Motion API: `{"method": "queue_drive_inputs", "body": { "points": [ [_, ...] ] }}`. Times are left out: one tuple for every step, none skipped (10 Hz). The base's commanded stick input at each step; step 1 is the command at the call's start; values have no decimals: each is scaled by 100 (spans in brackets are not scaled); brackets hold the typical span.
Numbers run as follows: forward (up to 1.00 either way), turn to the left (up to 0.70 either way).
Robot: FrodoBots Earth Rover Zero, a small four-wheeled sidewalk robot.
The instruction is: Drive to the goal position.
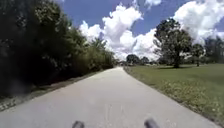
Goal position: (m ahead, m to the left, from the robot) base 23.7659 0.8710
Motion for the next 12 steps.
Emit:
{"method": "queue_drive_inputs", "body": {
  "points": [
    [50, 0],
    [50, 0],
    [50, 0],
    [50, 0],
    [50, 0],
    [50, 0],
    [50, 0],
    [50, 0],
    [50, 0],
    [50, 0],
    [50, 0],
    [50, 0]
  ]
}}
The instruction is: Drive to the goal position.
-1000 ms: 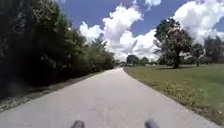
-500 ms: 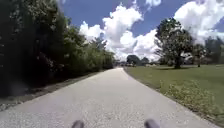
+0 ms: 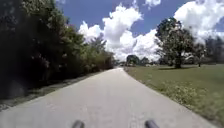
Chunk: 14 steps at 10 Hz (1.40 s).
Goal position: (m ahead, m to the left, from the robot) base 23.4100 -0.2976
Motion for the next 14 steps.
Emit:
{"method": "queue_drive_inputs", "body": {
  "points": [
    [50, 0],
    [50, 0],
    [50, 0],
    [50, 0],
    [50, 0],
    [50, 0],
    [50, 6],
    [50, 25],
    [50, 25],
    [50, 11],
    [50, 0],
    [50, 0],
    [50, 0],
    [50, 0]
  ]
}}
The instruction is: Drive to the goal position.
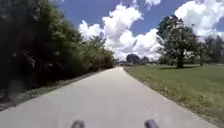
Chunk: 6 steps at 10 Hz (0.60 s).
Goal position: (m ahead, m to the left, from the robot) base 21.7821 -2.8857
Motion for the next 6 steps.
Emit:
{"method": "queue_drive_inputs", "body": {
  "points": [
    [50, 0],
    [50, 0],
    [50, 0],
    [50, 0],
    [50, 0],
    [50, 0]
  ]
}}
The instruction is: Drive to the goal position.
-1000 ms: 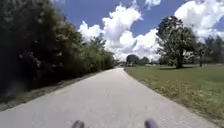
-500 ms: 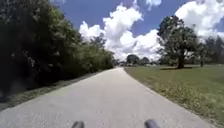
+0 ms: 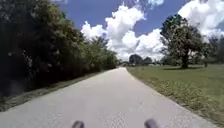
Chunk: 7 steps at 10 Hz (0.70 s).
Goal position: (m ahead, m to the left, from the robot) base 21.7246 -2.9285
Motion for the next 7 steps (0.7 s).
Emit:
{"method": "queue_drive_inputs", "body": {
  "points": [
    [50, 0],
    [50, 0],
    [50, 0],
    [50, 0],
    [50, 0],
    [50, 0],
    [50, 0]
  ]
}}
